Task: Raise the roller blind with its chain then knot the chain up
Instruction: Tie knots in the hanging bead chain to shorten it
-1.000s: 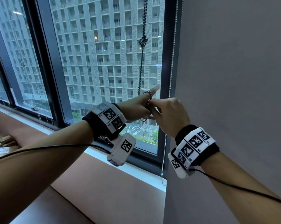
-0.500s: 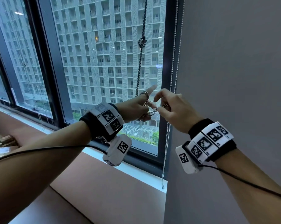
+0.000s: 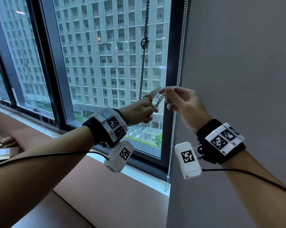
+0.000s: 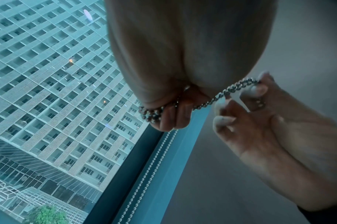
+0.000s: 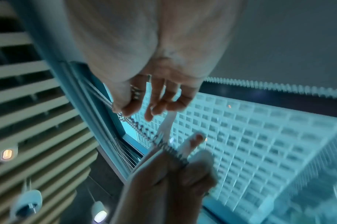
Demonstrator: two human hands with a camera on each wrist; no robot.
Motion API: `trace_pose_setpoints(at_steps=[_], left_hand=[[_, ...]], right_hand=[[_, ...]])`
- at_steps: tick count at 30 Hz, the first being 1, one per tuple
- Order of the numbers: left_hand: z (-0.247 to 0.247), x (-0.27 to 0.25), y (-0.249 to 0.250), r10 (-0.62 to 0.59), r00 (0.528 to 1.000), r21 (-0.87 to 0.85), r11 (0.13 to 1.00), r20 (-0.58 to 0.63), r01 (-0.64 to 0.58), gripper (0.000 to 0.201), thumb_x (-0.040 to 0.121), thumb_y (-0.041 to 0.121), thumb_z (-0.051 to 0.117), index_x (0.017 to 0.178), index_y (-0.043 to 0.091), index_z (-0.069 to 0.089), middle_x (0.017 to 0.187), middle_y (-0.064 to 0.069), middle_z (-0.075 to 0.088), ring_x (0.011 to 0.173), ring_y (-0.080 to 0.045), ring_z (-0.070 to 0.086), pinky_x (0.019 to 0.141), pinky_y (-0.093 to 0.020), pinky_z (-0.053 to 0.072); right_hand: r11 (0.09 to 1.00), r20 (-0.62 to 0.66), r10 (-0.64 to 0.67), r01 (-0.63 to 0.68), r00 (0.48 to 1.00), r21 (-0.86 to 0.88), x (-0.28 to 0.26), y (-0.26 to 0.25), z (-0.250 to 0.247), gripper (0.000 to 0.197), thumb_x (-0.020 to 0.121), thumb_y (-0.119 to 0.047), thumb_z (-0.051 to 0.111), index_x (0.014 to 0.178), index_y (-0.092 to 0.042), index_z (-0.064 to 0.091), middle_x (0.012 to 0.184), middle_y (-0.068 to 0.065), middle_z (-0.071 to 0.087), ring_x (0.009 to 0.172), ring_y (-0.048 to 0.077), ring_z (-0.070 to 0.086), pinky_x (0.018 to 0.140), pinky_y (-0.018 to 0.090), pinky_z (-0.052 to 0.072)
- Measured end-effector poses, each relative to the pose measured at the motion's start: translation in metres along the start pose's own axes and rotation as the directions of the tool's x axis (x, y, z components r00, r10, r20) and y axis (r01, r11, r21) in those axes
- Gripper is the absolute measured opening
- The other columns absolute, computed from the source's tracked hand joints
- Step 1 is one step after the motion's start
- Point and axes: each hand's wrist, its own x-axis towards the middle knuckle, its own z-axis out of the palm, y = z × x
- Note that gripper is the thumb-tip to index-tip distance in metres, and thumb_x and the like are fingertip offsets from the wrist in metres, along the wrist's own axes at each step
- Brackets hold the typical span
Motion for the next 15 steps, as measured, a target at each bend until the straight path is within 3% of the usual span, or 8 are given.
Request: trace_pose_setpoints(at_steps=[2,4,5,7,9,11,13,15], left_hand=[[0.003,0.001,0.002,-0.036,0.999,-0.014,0.999,0.015,0.036,0.035,0.094,-0.01,0.026,0.119,0.011,0.04,0.081,-0.006,0.04,0.051,-0.006,0.038,0.047,-0.016,0.035],[0.005,0.001,0.004,-0.048,0.998,-0.045,0.998,0.032,0.049,0.023,0.093,-0.01,0.027,0.088,0.01,0.038,0.071,-0.003,0.035,0.045,-0.002,0.037,0.047,-0.017,0.034],[0.006,0.0,0.004,-0.045,0.998,-0.07,0.996,0.034,0.047,0.022,0.092,-0.008,0.029,0.083,0.011,0.036,0.069,-0.003,0.034,0.044,-0.001,0.037,0.048,-0.018,0.033],[0.005,-0.002,0.005,-0.001,1.0,-0.147,0.989,0.025,0.004,0.009,0.086,0.003,0.036,0.089,0.01,0.041,0.066,-0.001,0.041,0.046,-0.003,0.038,0.048,-0.019,0.033],[0.004,-0.003,0.003,0.018,1.0,-0.209,0.978,0.006,-0.016,0.036,0.083,0.011,0.04,0.118,0.005,0.045,0.067,-0.002,0.048,0.05,-0.007,0.042,0.049,-0.021,0.033],[0.001,-0.003,-0.002,0.004,1.0,-0.293,0.956,-0.008,-0.006,0.067,0.084,0.01,0.04,0.148,0.019,0.023,0.079,-0.009,0.049,0.06,-0.015,0.043,0.055,-0.028,0.032],[-0.001,-0.001,-0.006,0.022,1.0,-0.343,0.939,0.0,-0.021,0.076,0.082,0.002,0.036,0.149,0.033,0.02,0.088,-0.012,0.043,0.065,-0.019,0.04,0.058,-0.028,0.031],[-0.001,-0.001,-0.006,0.025,1.0,-0.36,0.933,0.016,-0.017,0.081,0.076,-0.002,0.034,0.149,0.033,0.023,0.095,-0.018,0.036,0.064,-0.018,0.037,0.057,-0.027,0.031]], right_hand=[[0.974,0.005,0.033,-0.033,0.999,0.225,0.001,0.0,0.012,0.025,0.096,-0.021,0.053,0.079,-0.014,0.07,0.075,0.015,0.053,0.06,0.012,0.043,0.054,0.019,0.04],[0.949,0.052,0.055,-0.069,0.997,0.307,0.001,0.0,0.018,0.026,0.099,-0.018,0.048,0.078,-0.01,0.062,0.07,0.011,0.053,0.054,0.011,0.039,0.049,0.017,0.038],[0.949,0.091,0.065,-0.089,0.994,0.302,0.001,0.001,0.018,0.023,0.099,-0.015,0.046,0.081,-0.007,0.059,0.068,0.007,0.05,0.053,0.01,0.038,0.049,0.017,0.036],[0.963,0.163,0.083,-0.121,0.983,0.241,0.001,0.005,0.017,0.016,0.095,-0.007,0.045,0.087,-0.001,0.057,0.067,0.007,0.048,0.054,0.01,0.04,0.049,0.017,0.035],[0.985,0.194,0.093,-0.119,0.977,0.127,0.001,0.009,0.015,0.014,0.094,0.0,0.045,0.095,0.003,0.058,0.064,0.002,0.052,0.054,0.007,0.044,0.05,0.016,0.036],[0.994,0.162,0.107,-0.111,0.981,0.016,-0.001,0.014,0.016,0.012,0.095,0.002,0.049,0.102,0.005,0.058,0.061,-0.007,0.058,0.054,0.004,0.052,0.051,0.013,0.041],[0.991,0.102,0.106,-0.096,0.989,-0.094,-0.003,0.017,0.017,0.017,0.091,0.0,0.058,0.107,0.006,0.059,0.067,-0.004,0.065,0.058,0.002,0.061,0.055,0.012,0.046],[0.982,0.059,0.101,-0.09,0.993,-0.165,-0.003,0.018,0.016,0.021,0.086,-0.004,0.068,0.105,0.002,0.064,0.077,0.006,0.071,0.065,0.007,0.068,0.06,0.015,0.051]])
